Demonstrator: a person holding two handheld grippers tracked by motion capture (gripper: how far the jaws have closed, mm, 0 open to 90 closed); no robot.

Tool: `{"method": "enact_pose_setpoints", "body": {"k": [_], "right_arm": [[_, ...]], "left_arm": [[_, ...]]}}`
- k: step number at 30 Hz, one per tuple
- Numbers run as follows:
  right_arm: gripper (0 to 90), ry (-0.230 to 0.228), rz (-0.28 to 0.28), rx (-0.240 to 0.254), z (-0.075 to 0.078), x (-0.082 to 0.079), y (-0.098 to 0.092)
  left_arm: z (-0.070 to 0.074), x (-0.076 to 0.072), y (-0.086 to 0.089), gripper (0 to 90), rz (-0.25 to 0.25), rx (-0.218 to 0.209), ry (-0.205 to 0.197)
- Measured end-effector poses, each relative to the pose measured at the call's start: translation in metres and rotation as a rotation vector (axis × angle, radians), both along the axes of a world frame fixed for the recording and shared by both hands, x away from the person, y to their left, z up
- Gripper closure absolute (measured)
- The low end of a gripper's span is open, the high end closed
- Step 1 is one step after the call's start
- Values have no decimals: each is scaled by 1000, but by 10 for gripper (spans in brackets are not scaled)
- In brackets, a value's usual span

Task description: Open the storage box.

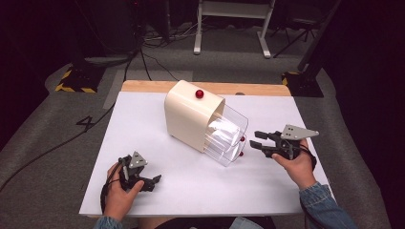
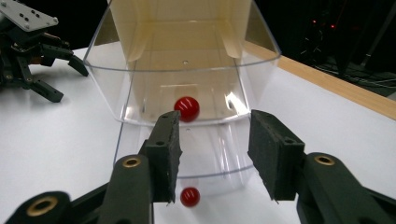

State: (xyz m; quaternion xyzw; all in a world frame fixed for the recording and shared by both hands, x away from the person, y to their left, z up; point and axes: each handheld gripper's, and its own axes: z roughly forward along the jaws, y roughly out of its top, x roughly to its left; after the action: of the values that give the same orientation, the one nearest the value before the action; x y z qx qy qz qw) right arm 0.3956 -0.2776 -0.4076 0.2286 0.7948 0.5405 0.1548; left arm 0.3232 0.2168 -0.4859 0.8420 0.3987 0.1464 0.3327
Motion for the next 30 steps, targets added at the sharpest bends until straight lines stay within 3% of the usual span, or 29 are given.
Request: {"method": "enact_pose_setpoints", "body": {"k": [14, 21, 22, 26, 27, 30], "right_arm": [[435, 65, -87, -58, -8, -25, -51], [420, 136, -123, -91, -24, -34, -67], [413, 159, -135, -125, -30, -35, -71], [399, 190, -150, -172, -36, -36, -74], [391, 223, -154, -190, -40, -37, -76], [391, 254, -165, -217, -44, -38, -78]], "left_arm": [[0, 0, 0, 65, -1, 0, 3], [0, 0, 0, 65, 2, 0, 5], [0, 1, 0, 65, 1, 0, 3], [0, 1, 0, 65, -1, 0, 5], [0, 0, 0, 65, -1, -1, 4], [0, 0, 0, 65, -1, 0, 4]]}}
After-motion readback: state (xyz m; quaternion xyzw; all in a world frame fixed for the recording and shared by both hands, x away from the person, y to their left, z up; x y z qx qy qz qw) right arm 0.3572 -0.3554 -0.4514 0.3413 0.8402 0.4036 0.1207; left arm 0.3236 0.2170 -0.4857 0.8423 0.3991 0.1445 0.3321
